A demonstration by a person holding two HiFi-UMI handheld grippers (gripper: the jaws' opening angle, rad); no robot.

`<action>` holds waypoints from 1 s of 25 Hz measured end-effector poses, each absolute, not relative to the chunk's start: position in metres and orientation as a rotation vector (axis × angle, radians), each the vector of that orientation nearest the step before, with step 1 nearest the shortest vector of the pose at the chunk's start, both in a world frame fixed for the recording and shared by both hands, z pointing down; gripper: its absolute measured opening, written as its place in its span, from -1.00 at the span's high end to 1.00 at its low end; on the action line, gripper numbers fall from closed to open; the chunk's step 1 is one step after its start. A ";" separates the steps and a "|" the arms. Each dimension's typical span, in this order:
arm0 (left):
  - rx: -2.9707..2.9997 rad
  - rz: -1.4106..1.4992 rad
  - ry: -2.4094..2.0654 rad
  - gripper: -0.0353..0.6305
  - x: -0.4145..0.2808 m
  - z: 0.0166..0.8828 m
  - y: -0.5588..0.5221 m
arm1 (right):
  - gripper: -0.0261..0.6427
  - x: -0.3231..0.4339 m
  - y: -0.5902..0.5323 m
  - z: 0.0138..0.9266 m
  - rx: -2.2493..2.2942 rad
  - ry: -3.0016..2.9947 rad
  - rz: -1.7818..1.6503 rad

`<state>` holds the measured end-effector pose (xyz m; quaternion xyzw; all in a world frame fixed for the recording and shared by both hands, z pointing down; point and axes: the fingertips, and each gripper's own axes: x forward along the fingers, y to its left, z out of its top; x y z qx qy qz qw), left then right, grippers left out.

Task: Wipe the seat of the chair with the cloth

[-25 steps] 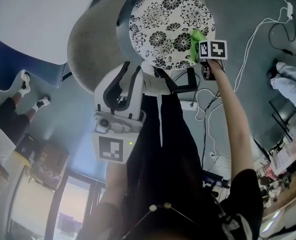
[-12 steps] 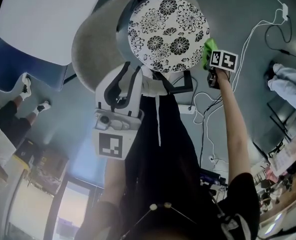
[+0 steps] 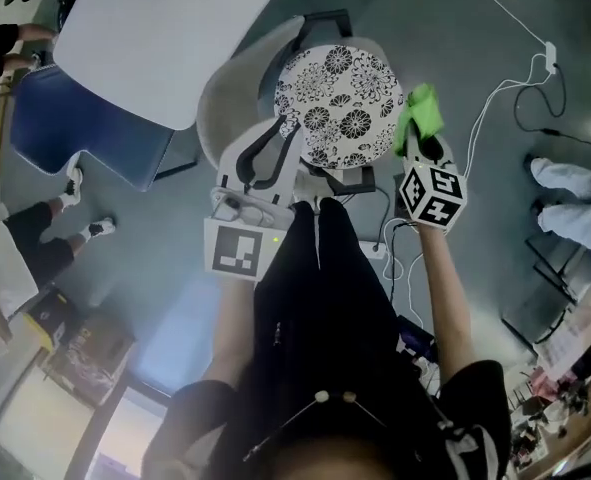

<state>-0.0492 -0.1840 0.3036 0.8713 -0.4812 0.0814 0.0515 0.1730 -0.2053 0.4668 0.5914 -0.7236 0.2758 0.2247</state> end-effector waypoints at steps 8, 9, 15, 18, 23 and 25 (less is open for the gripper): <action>2.632 0.100 -1.474 0.80 -0.052 0.211 -0.183 | 0.78 0.107 -0.187 0.246 1.670 -2.380 0.189; 2.658 0.085 -1.465 0.80 -0.050 0.198 -0.179 | 0.78 0.103 -0.181 0.226 1.684 -2.418 0.164; 2.771 0.106 -1.420 0.81 -0.045 0.149 -0.153 | 0.79 0.103 -0.150 0.139 1.757 -2.522 -0.056; 2.781 0.113 -1.436 0.82 -0.051 0.131 -0.147 | 0.79 0.103 -0.136 0.113 1.741 -2.538 -0.182; 2.863 0.080 -1.427 0.82 -0.049 0.106 -0.134 | 0.79 0.105 -0.110 0.095 1.750 -2.522 -0.270; 2.875 0.059 -1.431 0.82 -0.048 0.103 -0.131 | 0.79 0.106 -0.104 0.094 1.760 -2.522 -0.282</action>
